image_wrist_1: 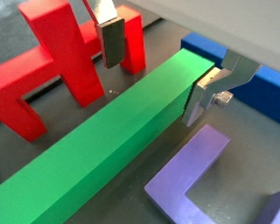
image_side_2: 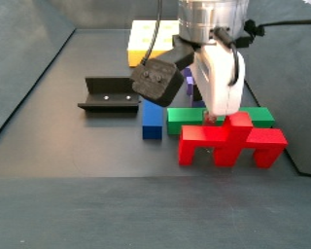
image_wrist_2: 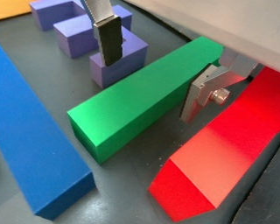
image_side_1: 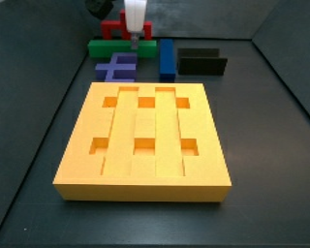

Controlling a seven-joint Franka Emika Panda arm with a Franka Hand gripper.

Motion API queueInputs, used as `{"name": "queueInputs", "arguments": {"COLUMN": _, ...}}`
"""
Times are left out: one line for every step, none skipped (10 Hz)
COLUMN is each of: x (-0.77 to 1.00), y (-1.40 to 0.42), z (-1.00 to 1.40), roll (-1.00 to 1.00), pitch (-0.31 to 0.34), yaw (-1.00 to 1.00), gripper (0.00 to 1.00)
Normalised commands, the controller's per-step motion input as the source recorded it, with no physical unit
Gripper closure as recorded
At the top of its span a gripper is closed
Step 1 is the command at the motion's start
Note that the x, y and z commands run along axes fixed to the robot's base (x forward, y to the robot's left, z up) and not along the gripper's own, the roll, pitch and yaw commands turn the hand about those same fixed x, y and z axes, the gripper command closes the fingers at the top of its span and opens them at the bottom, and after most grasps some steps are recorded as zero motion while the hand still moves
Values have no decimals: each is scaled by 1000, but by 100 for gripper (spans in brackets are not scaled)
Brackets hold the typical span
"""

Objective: Pick up the green object. Move up. Move to above the board. Insert the green object.
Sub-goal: Pick up the green object.

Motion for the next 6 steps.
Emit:
{"name": "queueInputs", "arguments": {"x": -66, "y": 6, "z": -237, "roll": 96, "pitch": -46, "yaw": 0, "gripper": 0}}
{"name": "queueInputs", "arguments": {"x": -103, "y": 0, "z": -60, "roll": 74, "pitch": -37, "yaw": 0, "gripper": 0}}
{"name": "queueInputs", "arguments": {"x": -226, "y": 0, "z": 0, "roll": 60, "pitch": -53, "yaw": 0, "gripper": 0}}
{"name": "queueInputs", "arguments": {"x": -251, "y": 31, "z": -6, "roll": 0, "pitch": -50, "yaw": -23, "gripper": 0}}
{"name": "queueInputs", "arguments": {"x": -189, "y": 17, "z": -69, "roll": 6, "pitch": -59, "yaw": -3, "gripper": 0}}
{"name": "queueInputs", "arguments": {"x": -143, "y": 0, "z": -103, "roll": 10, "pitch": -66, "yaw": 0, "gripper": 0}}
